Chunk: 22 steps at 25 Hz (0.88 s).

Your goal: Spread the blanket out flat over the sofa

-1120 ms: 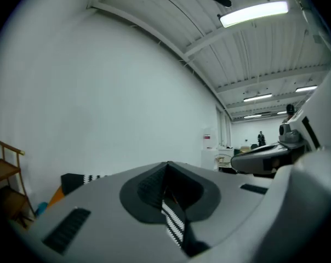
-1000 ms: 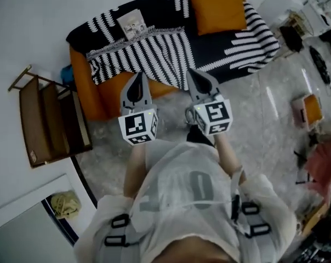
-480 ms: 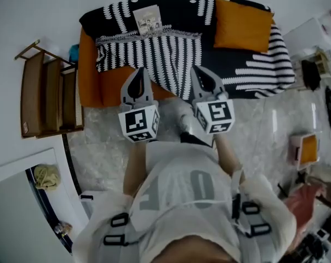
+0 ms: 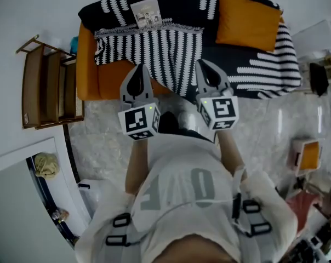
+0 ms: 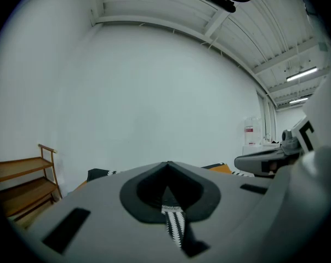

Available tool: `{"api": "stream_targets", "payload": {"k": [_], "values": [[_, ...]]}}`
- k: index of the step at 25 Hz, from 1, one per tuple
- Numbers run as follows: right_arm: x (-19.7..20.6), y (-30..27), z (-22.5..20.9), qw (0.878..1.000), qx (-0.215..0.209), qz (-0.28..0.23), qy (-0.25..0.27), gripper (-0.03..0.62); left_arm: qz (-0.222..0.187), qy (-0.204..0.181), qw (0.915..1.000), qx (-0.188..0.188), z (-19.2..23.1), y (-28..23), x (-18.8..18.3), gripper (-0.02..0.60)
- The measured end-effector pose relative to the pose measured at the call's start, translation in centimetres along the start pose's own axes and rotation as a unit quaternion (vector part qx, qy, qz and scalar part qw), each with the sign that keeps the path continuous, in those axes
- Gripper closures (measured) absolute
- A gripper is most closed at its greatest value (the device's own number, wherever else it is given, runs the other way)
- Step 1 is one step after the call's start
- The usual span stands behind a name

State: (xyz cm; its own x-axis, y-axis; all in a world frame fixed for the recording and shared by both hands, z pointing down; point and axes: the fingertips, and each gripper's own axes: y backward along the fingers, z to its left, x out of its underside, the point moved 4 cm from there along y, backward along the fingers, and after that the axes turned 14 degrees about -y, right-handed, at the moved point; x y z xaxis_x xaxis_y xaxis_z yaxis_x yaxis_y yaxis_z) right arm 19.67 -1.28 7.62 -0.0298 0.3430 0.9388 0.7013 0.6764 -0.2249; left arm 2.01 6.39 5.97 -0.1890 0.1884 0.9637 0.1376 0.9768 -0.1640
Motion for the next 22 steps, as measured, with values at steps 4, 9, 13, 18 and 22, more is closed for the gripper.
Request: {"api": "stream_targets", "payload": {"k": [4,9,13,18,22], "values": [[0.2,-1.0,-0.6,1.0,0.007,0.002,-0.006,0.588,0.002,0.001,1.0,-0.001,0.2,-1.2,0.2,0.574],[-0.3,-2.5,-0.9,1.0,0.03,-0.003,-0.004,0.588,-0.018,0.008,0.9997,0.017,1.1,-4.0,-0.1,0.574],[-1.6,-3.5,-1.4,0.999,0.049,-0.017,-0.006,0.587,-0.041,0.0,0.9988,0.028,2.1,-6.2,-1.6,0.574],[-2.5,-5.1,-1.2,0.997,0.065,-0.032,-0.014,0.586,-0.045,-0.003,0.9986,0.029,4.2,-7.8,-1.7,0.574],[-2.5,-6.4,-0.4,0.997,0.059,-0.039,-0.027,0.586,-0.04,-0.003,0.9988,0.03,5.6,-8.5,-1.0,0.572]]}}
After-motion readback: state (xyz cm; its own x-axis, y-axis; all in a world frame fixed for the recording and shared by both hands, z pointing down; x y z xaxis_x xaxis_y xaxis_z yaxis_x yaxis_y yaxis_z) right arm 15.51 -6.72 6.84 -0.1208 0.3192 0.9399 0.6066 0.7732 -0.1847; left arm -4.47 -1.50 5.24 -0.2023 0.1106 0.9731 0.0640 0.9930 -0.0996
